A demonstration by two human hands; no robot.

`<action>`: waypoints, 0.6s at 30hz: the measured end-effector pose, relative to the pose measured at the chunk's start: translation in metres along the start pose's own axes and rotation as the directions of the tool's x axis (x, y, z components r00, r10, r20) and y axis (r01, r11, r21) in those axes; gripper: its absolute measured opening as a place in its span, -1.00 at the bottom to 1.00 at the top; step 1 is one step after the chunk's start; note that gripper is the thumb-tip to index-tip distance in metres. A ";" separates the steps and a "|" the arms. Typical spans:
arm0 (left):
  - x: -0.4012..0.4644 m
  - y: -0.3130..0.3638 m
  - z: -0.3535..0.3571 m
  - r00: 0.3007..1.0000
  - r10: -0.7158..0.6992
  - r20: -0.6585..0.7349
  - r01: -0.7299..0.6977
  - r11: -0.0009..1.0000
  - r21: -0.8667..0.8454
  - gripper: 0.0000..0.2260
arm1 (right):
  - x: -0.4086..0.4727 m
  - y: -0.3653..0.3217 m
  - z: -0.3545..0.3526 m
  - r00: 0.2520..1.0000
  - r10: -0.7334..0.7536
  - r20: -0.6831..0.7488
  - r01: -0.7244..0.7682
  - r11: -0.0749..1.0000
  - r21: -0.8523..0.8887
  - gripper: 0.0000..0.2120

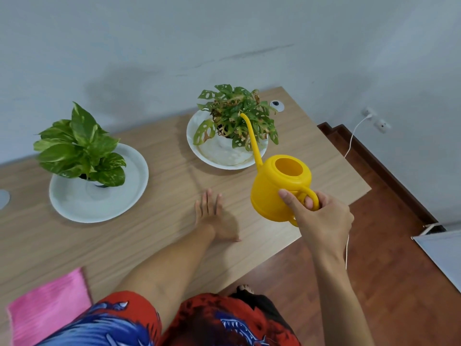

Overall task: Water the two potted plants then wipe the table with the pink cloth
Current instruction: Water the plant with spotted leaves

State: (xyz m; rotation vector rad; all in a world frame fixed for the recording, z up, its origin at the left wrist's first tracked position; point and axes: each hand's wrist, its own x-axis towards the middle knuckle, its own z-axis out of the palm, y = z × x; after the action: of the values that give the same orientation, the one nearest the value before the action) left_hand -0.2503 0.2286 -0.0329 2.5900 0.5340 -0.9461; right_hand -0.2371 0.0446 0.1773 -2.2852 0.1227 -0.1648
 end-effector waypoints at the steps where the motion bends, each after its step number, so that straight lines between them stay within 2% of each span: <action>1: 0.000 -0.001 0.000 1.000 0.004 -0.006 -0.004 1.000 -0.003 0.41 | -0.001 0.000 0.001 1.000 -0.003 0.003 0.003 1.000 -0.002 -0.39; 18: 0.000 -0.009 0.011 0.991 0.095 -0.089 -0.100 0.994 -0.052 0.37 | 0.001 -0.009 0.003 0.996 -0.073 0.048 0.075 0.996 -0.038 -0.39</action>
State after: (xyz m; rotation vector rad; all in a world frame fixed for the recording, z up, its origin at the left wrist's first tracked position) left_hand -0.2602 0.2319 -0.0429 2.5901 0.4451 -0.7791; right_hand -0.2354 0.0532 0.1821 -2.3333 0.0169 -0.1483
